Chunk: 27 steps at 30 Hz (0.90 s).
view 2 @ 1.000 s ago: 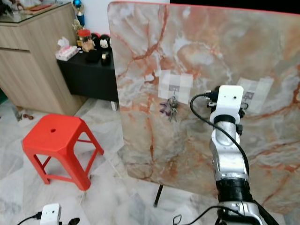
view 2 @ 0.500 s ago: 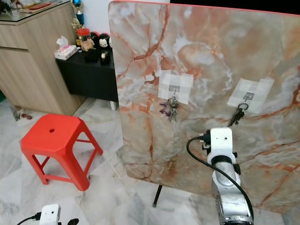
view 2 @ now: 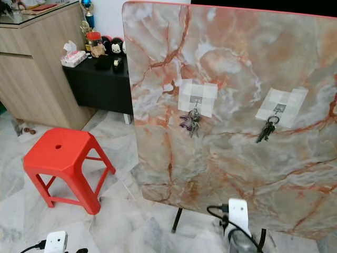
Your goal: Hang keys on a hook
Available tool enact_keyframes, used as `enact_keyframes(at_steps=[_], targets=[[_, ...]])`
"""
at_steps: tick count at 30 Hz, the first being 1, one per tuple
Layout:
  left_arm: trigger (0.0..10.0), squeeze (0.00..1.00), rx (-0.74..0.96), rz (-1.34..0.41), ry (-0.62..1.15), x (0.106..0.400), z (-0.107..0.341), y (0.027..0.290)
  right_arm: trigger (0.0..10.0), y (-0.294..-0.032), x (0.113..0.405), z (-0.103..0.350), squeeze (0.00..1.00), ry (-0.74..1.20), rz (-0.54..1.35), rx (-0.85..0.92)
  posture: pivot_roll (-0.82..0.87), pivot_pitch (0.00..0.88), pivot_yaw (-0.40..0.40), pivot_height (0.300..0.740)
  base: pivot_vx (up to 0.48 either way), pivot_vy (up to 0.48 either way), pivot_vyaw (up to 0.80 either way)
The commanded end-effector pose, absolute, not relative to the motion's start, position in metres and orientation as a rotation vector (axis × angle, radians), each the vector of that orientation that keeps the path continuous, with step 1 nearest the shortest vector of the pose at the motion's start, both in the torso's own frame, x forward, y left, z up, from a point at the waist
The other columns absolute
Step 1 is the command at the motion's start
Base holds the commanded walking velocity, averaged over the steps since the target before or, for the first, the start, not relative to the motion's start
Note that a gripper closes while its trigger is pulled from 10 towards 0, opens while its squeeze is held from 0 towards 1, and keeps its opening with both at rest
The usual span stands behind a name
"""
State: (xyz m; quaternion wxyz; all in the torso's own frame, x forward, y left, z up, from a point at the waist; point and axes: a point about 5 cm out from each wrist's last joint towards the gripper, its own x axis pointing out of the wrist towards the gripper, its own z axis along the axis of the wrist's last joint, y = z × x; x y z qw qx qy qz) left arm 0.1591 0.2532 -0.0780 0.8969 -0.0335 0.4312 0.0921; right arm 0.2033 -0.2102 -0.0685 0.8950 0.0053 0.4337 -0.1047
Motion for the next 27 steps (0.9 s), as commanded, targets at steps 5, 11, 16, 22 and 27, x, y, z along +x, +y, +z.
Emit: enact_keyframes(at_steps=[5, 11, 16, 22, 27], targets=[[10.0, 0.0, -0.069, 0.195, 0.928, 0.155, -0.081, 0.252, 10.0, -0.198, 0.172, -0.088, 0.0, 1.04, -0.117, -0.045, 0.0, 0.0, -0.058, 0.74, 0.0, 0.0, 0.0], [10.0, 0.0, -0.076, 0.191, 0.929, 0.155, -0.081, 0.25, 10.0, -0.194, 0.167, -0.091, 0.0, 1.048, -0.123, 0.01, 0.0, 0.0, -0.059, 0.74, 0.0, 0.0, 0.0], [10.0, 0.0, -0.088, 0.199, 0.931, 0.155, -0.082, 0.25, 10.0, -0.192, 0.165, -0.092, 0.0, 1.054, -0.114, 0.004, 0.01, 0.0, -0.061, 0.74, 0.0, 0.0, 0.0], [10.0, 0.0, -0.086, 0.198, 0.938, 0.154, -0.082, 0.25, 10.0, -0.193, 0.164, -0.093, 0.0, 1.047, -0.127, 0.015, 0.0, 0.0, -0.059, 0.74, 0.0, 0.379, 0.0], [10.0, 0.0, -0.087, 0.199, 0.94, 0.153, -0.083, 0.25, 10.0, -0.191, 0.162, -0.094, 0.0, 1.05, -0.131, 0.017, 0.01, 0.0, -0.058, 0.74, 0.0, 0.406, 0.0]])
